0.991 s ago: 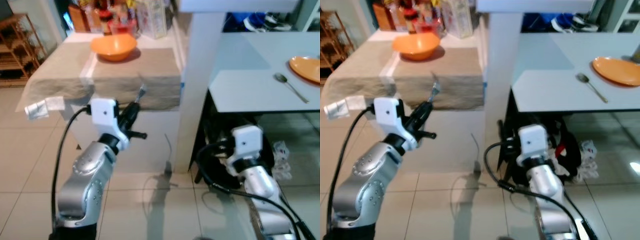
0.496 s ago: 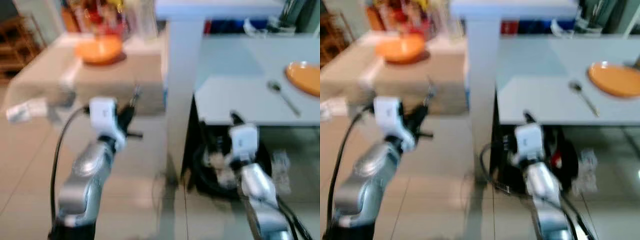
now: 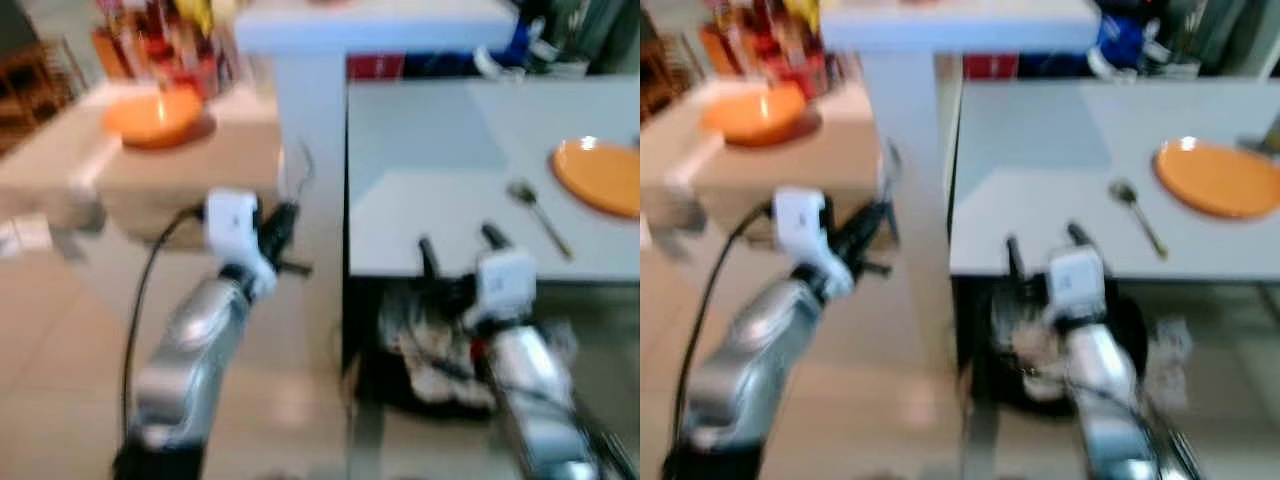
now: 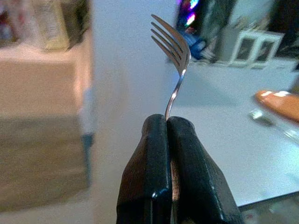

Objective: Setting the table

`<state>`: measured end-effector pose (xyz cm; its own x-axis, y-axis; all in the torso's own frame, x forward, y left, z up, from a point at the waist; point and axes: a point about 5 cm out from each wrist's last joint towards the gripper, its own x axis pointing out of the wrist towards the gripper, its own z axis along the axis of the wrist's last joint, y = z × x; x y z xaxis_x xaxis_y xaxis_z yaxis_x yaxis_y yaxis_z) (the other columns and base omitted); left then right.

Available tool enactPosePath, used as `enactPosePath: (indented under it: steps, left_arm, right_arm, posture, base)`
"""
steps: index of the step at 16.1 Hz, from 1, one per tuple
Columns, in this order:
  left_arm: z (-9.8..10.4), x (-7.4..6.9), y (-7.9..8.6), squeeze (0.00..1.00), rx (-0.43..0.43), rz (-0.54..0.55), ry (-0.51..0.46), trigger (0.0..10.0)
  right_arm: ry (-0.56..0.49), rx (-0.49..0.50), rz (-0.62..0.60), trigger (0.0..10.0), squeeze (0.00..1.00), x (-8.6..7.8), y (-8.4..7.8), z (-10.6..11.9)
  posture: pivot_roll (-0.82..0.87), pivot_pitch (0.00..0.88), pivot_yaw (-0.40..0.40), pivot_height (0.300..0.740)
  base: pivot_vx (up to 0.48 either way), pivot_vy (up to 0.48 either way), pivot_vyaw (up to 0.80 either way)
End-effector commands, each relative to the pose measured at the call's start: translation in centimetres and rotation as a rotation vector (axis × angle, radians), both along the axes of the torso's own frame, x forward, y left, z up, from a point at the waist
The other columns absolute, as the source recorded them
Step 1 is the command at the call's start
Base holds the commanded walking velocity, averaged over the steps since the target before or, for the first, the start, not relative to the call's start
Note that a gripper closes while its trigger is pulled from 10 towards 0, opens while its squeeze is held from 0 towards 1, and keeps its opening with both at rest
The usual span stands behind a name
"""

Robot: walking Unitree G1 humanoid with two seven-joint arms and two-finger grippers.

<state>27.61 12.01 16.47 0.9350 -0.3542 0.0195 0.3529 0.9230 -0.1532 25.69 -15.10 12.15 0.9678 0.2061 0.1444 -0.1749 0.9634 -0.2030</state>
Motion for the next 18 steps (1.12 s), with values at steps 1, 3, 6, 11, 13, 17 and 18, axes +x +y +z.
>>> enactPosePath:
  steps: [1, 3, 6, 11, 13, 17, 18]
  left_arm:
    - [0.59, 0.09, -0.46, 0.00, -0.007, -0.015, -0.027, 0.0]
    - [0.65, 0.20, -0.21, 0.00, -0.012, -0.007, -0.027, 0.0]
    - [0.72, 0.15, -0.33, 0.00, -0.007, -0.016, -0.033, 0.0]
    - [0.74, 0.33, -0.19, 0.00, -0.003, -0.013, -0.033, 0.0]
    - [0.79, 0.51, -0.12, 0.00, 0.001, -0.006, -0.033, 0.0]
    - [0.66, 0.58, 0.03, 0.00, 0.001, 0.004, -0.026, 0.0]
    - [0.64, 0.65, 0.10, 0.00, 0.003, 0.008, -0.025, 0.0]
  right_arm:
    - [-0.013, -0.019, -0.012, 10.0, 0.00, 0.08, -0.45, 0.28]
    - [-0.031, -0.017, -0.013, 10.0, 0.00, 0.11, -0.52, 0.60]
    - [-0.028, -0.017, -0.005, 10.0, 0.00, 0.13, -0.36, 0.58]
    - [-0.022, -0.024, -0.008, 10.0, 0.00, 0.15, -0.30, 0.53]
    - [-0.026, -0.024, -0.005, 10.0, 0.00, 0.18, -0.24, 0.57]
    - [-0.030, -0.018, -0.002, 10.0, 0.00, 0.12, -0.13, 0.61]
    - [-0.029, -0.018, -0.003, 10.0, 0.00, 0.11, -0.13, 0.59]
  posture:
    - [-0.14, 0.000, 0.070, 0.722]
    - [-0.14, 0.000, 0.070, 0.722]
    - [-0.14, 0.000, 0.070, 0.722]
    - [-0.14, 0.000, 0.072, 0.722]
    - [-0.14, 0.000, 0.072, 0.722]
    - [-0.14, 0.000, 0.074, 0.722]
    - [-0.14, 0.000, 0.074, 0.722]
  base:
    - [0.000, -0.454, -0.80]
    - [0.000, -0.454, 0.00]
    - [0.000, -0.454, 0.00]
    - [0.000, -0.442, 0.00]
    - [0.274, -0.390, -0.40]
    - [0.283, -0.384, 0.00]
    - [0.296, -0.375, 0.00]
